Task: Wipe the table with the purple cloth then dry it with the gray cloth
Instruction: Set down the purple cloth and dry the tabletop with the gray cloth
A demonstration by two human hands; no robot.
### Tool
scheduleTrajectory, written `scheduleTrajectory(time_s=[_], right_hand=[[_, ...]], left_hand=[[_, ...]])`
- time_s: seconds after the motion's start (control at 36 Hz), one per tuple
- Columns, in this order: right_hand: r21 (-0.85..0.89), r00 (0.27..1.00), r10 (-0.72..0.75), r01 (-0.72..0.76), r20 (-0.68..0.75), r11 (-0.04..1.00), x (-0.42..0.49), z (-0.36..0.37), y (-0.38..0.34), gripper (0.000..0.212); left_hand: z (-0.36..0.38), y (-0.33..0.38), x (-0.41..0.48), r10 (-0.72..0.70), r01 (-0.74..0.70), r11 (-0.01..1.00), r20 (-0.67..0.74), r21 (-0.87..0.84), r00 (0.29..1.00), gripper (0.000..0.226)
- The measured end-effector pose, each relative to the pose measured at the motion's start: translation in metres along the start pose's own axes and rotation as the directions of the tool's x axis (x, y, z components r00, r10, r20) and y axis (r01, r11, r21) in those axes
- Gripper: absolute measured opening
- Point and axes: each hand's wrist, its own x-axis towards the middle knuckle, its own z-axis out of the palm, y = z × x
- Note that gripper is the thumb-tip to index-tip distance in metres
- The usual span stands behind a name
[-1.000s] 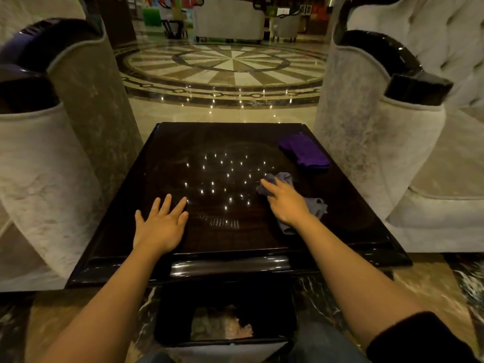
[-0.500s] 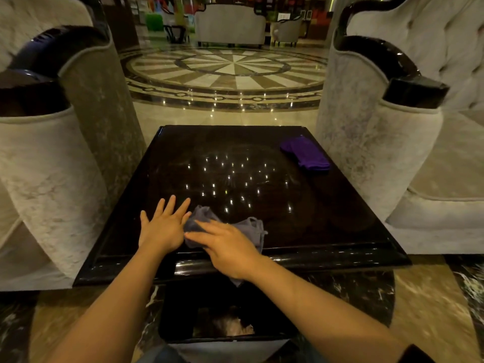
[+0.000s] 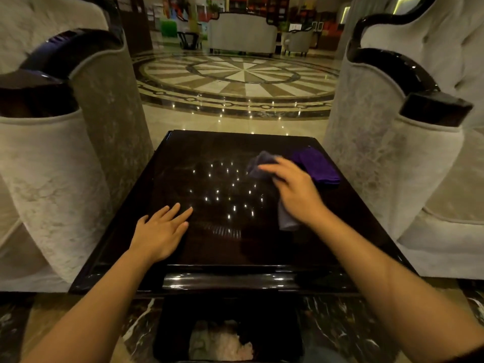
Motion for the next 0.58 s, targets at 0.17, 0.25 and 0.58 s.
scheduleTrajectory(time_s=[0.17, 0.25, 0.58], right_hand=[[-0.347, 0.99, 0.135, -0.116, 0.03, 0.931, 0.036, 0.002, 0.072, 0.04], [-0.412, 0.918, 0.368, -0.281, 0.146, 0.867, 0.04, 0.017, 0.107, 0.053], [-0.507, 0.789, 0.552, -0.37, 0.271, 0.778, 0.071, 0.06, 0.146, 0.059]], left_hand=[[0.006, -0.005, -0.003, 0.017, -0.017, 0.999, -0.006, -0.049, 1.0, 0.045], [0.006, -0.006, -0.001, 0.019, -0.019, 0.999, 0.004, -0.049, 1.0, 0.046], [0.01, -0.002, 0.001, 0.013, -0.016, 0.997, -0.042, -0.072, 0.999, 0.045]])
